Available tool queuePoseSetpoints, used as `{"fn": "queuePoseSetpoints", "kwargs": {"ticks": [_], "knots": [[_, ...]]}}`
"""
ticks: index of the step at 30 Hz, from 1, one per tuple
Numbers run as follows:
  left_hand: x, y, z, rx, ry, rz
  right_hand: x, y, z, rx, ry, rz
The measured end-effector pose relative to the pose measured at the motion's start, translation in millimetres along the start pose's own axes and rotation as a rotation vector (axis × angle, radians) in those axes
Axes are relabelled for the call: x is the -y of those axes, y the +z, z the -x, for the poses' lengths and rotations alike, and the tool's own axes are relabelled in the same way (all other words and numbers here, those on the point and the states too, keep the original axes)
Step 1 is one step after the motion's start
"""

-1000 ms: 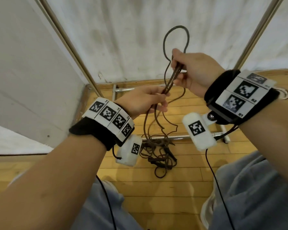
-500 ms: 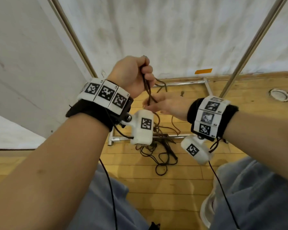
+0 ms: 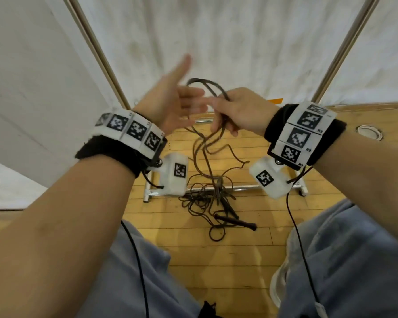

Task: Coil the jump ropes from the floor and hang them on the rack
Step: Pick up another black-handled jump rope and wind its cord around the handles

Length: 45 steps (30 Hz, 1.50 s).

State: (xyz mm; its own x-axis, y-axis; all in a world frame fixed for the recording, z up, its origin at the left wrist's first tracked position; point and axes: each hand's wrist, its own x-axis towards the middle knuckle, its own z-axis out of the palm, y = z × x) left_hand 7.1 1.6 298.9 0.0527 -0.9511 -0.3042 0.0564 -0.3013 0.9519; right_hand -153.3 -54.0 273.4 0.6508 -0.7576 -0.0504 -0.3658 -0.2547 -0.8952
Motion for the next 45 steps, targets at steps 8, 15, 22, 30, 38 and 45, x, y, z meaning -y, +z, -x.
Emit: {"fn": "queuePoseSetpoints", "kwargs": {"ticks": [8, 15, 22, 30, 38, 45], "knots": [[44, 29, -3, 0.158, 0.044, -0.405, 7, -4, 2, -0.352, 0.177, -0.568], [44, 21, -18, -0.031, 0.122, -0.401, 2, -12, -1, -0.41, 0.187, -0.859], [29, 13, -37, -0.298, 0.251, -0.11, -20, 42, 2, 0.192, 0.153, 0.002], [28, 5, -34, -0.383, 0.201, 0.132, -23, 34, 4, 0.137, 0.084, 0.247], [48, 11, -21, 0.022, -0.006, -0.241, -9, 12, 12, -0.046, 0.068, -0.008], [48, 17, -11, 0.116, 0.085, -0.377, 6, -2, 6, -0.345, 0.221, -0.703]]}}
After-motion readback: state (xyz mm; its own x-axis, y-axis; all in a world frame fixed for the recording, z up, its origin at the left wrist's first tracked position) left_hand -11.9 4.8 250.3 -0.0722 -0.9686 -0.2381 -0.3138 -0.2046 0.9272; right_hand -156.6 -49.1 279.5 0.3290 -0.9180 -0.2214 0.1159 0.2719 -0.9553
